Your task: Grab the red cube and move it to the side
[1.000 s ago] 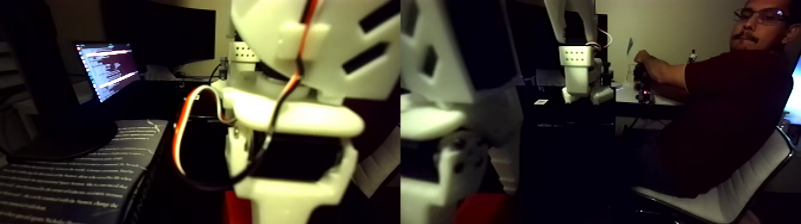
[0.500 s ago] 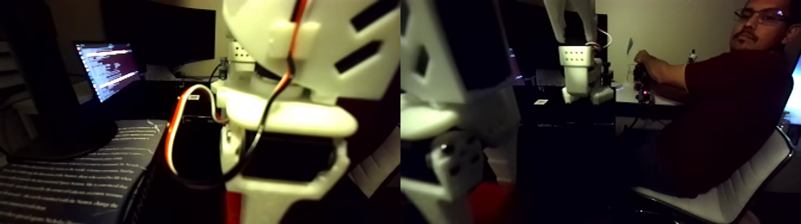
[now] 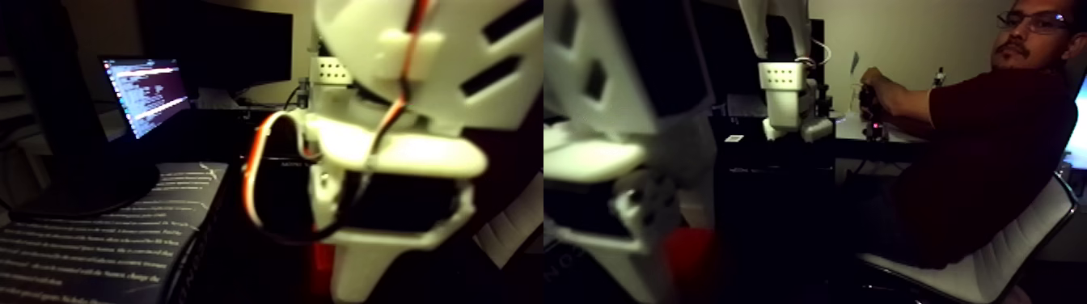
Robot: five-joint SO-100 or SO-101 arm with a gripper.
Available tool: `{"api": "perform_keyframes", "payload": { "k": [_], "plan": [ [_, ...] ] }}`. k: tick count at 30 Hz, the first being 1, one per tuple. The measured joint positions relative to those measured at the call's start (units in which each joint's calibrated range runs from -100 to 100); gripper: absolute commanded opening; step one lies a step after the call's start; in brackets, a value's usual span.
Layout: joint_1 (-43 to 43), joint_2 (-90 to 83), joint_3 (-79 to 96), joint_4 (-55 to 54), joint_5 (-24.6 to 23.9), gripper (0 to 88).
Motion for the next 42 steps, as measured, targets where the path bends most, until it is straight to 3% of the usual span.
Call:
{"api": "perform_keyframes", "payload": {
  "k": [23, 34, 42],
  "plan": [
    [-0.69, -30.21, 15.52, 3.02, 0.68, 4.9],
    [5.71, -46.19, 15.88, 11.34, 8.08, 4.9],
    [14.52, -47.03, 15.88, 8.73, 12.22, 4.9]
  ]
}}
